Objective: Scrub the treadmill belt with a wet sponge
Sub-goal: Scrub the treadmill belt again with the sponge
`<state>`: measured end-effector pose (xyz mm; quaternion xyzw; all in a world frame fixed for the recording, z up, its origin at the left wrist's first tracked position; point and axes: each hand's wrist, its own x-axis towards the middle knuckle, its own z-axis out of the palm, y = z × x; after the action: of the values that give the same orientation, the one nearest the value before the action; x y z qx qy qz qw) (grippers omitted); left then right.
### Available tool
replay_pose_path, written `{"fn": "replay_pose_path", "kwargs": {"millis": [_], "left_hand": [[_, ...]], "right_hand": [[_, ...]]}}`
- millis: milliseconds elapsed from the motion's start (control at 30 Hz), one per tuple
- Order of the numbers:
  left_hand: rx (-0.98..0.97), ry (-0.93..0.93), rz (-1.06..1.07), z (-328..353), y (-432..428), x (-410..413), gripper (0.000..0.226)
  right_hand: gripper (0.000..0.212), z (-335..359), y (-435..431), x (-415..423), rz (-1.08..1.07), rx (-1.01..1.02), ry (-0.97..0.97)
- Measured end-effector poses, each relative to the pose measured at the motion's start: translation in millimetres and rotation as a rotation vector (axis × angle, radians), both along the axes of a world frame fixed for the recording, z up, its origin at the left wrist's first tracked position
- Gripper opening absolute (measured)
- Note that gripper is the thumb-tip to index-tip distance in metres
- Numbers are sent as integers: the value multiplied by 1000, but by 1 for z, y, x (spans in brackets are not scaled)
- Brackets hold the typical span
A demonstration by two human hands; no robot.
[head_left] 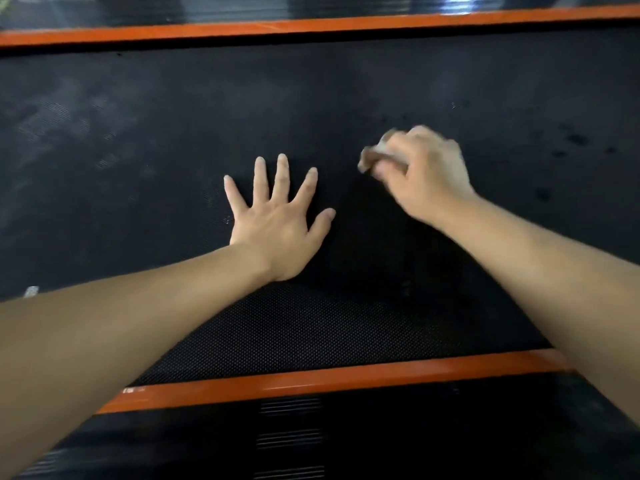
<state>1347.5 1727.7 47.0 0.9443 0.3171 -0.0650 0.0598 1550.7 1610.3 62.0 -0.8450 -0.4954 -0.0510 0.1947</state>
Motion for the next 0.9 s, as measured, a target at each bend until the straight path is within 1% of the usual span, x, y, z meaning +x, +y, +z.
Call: {"fn": "replay_pose_path", "kwargs": {"millis": [67,100,133,167,233,267,300,367,467,500,533,567,667,700,733,767,833,867,900], "left_hand": [[-31,-11,2,2,-2,0,73],[-50,-29,10,3,-1,2,72],[-71,-55,20,6,0,4,70],[-97,-89,20,10,2,6,68],[-135,-175,-6,17,9,17,61],[-136,-205,-14,19,14,22,60],[-133,-212,-20,21,20,27,59],[-138,-185,-10,21,28,39,61],[-176,-140,61,15,30,52,61],[-180,-136,84,13,30,57,61],[-174,-140,108,10,28,60,62],[-157,-148,124,7,26,63,62],[-74,-174,128,-1,23,66,62],[-58,-174,125,-3,22,66,63],[-46,-173,121,-5,22,65,65],[-38,-169,114,-5,22,65,66],[-25,-157,107,-6,22,66,69],[-16,-153,107,-6,21,66,70],[-6,-149,106,-6,21,66,70]], "right_hand": [[27,4,17,22,-281,14,32],[27,5,23,22,-353,20,45],[26,6,29,16,-343,22,64],[26,4,31,5,-267,20,90],[26,0,20,-21,-47,16,112],[28,0,14,-26,22,8,110],[29,1,12,-23,41,-4,98],[27,6,18,-2,-38,-6,63],[25,6,37,31,-257,35,91],[26,5,42,35,-300,49,102],[26,4,45,34,-294,41,99],[25,0,44,27,-235,35,95],[18,-3,28,6,78,23,104],[18,-1,26,13,123,-5,76],[20,2,31,27,113,-18,43],[23,3,39,47,35,-5,30],[25,8,57,78,-217,44,87],[25,7,62,79,-262,48,97],[25,3,63,70,-222,37,64]]}}
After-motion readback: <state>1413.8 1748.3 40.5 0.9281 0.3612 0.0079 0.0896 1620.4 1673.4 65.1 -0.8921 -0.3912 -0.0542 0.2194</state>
